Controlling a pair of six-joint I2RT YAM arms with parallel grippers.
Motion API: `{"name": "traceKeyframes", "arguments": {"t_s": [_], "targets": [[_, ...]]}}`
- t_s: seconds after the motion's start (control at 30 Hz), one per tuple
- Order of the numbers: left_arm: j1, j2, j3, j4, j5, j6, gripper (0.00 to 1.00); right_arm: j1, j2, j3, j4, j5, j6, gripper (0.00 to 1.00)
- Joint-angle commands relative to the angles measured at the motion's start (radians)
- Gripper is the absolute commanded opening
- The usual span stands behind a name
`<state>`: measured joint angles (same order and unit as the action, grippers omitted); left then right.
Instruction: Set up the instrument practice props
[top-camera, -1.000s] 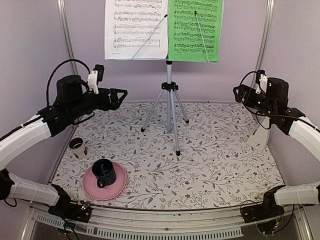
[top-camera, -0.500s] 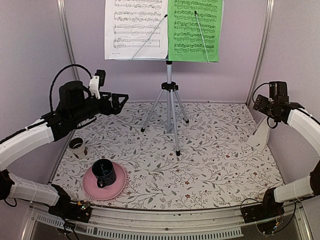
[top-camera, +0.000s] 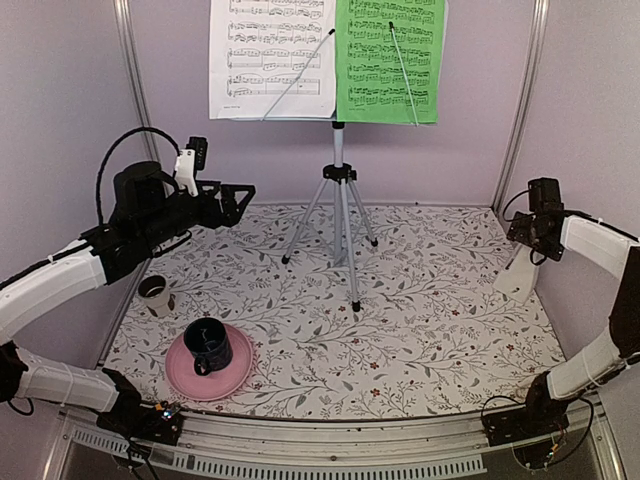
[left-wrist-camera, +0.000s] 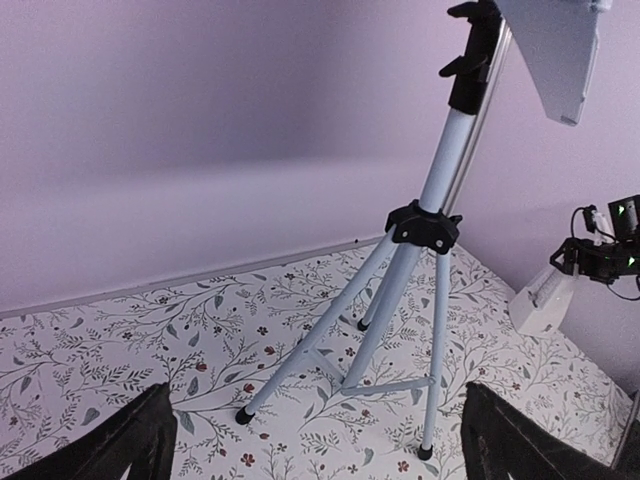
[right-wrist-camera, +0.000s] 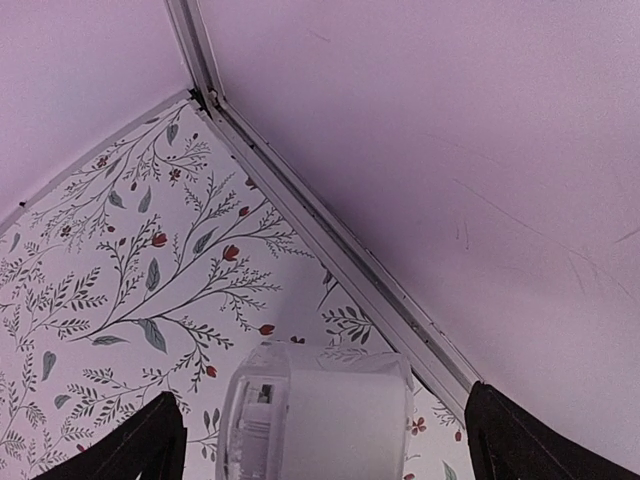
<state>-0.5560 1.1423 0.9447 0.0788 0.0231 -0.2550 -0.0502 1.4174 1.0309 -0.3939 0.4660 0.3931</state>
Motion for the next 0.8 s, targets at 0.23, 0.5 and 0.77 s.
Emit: {"name": "traceKeyframes", "arguments": {"t_s": [0.23, 0.5, 0.77], "targets": [[0.008, -0.004, -0.006, 0.036, 0.013, 0.010, 0.99, -0.003, 0.085, -0.030, 0.100, -0.008, 0.003, 0.92], [0.011, -0.011, -0.007, 0.035, 0.014, 0.013, 0.99, -0.004, 0.057, -0.064, 0.112, -0.010, -0.004, 0.74], [0.010, -0.011, -0.013, 0.033, 0.023, 0.008, 0.99, -0.004, 0.020, -0.068, 0.141, -0.116, -0.063, 0.55]]}}
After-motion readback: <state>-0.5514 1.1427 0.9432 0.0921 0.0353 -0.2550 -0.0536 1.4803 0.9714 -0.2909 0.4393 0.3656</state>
